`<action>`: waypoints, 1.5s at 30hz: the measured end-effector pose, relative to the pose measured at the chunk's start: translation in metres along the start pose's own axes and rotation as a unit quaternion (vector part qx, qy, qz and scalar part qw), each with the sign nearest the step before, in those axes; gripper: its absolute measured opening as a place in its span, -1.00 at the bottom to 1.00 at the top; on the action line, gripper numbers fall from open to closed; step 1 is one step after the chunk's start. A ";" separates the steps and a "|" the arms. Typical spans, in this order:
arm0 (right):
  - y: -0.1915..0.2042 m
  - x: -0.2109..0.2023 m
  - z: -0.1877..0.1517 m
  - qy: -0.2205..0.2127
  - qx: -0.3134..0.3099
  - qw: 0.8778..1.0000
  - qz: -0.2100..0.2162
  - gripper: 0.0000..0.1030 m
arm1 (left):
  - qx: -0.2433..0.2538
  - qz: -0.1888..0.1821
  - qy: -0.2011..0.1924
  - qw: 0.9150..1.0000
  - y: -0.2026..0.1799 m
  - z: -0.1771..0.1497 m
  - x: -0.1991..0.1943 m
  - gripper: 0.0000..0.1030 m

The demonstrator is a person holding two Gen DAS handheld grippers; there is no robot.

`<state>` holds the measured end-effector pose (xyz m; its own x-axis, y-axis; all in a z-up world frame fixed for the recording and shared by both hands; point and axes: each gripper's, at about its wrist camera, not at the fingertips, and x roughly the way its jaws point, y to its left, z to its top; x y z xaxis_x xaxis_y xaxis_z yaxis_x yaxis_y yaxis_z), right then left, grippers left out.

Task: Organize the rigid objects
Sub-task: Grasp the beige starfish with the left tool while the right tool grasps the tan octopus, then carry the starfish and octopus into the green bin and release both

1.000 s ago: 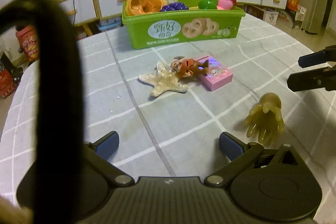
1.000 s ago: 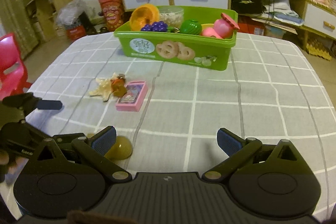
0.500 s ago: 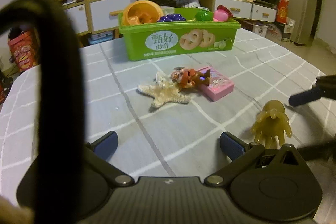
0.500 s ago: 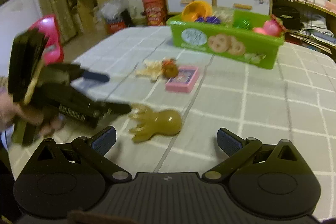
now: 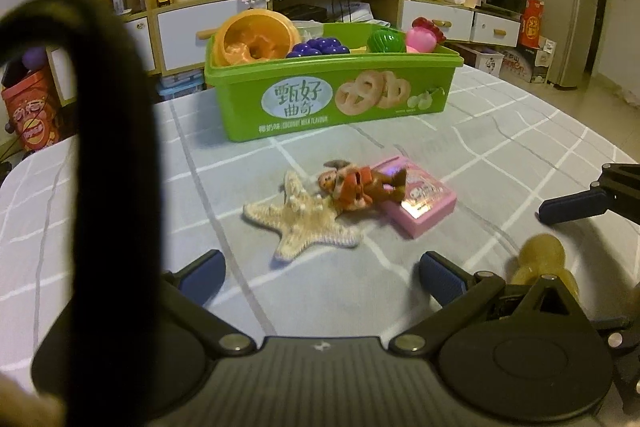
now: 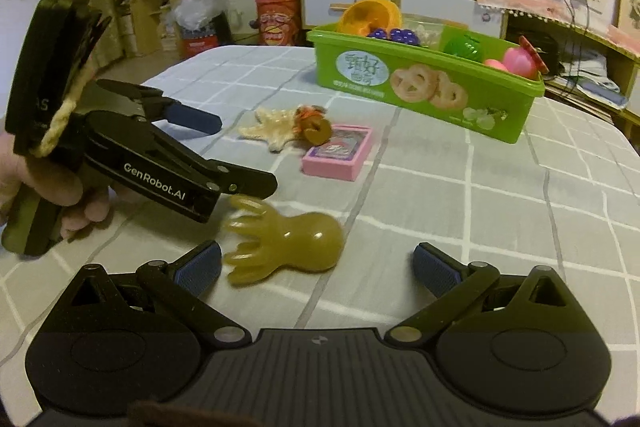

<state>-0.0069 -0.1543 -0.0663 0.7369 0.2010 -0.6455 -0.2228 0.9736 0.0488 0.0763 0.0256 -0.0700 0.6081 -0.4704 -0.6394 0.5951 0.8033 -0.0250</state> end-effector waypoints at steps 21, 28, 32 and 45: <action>-0.013 0.010 0.017 0.003 0.013 1.000 0.000 0.64 | -0.020 0.011 -0.013 1.000 0.001 0.014 0.006 -0.49; -0.011 0.009 0.022 0.005 0.012 1.000 0.020 0.33 | -0.027 0.015 -0.001 1.000 0.001 0.015 0.004 -0.50; -0.010 0.008 0.024 0.009 0.008 1.000 0.027 0.16 | -0.029 0.017 0.006 0.999 0.002 0.014 0.000 -0.50; -0.033 0.006 0.029 0.016 0.040 0.999 -0.017 0.15 | -0.044 0.020 0.016 0.999 0.002 0.009 -0.011 -0.50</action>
<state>0.0233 -0.1820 -0.0491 0.7222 0.1663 -0.6714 -0.1465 0.9854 0.0864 0.0757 0.0294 -0.0556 0.6122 -0.4269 -0.6656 0.5214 0.8508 -0.0661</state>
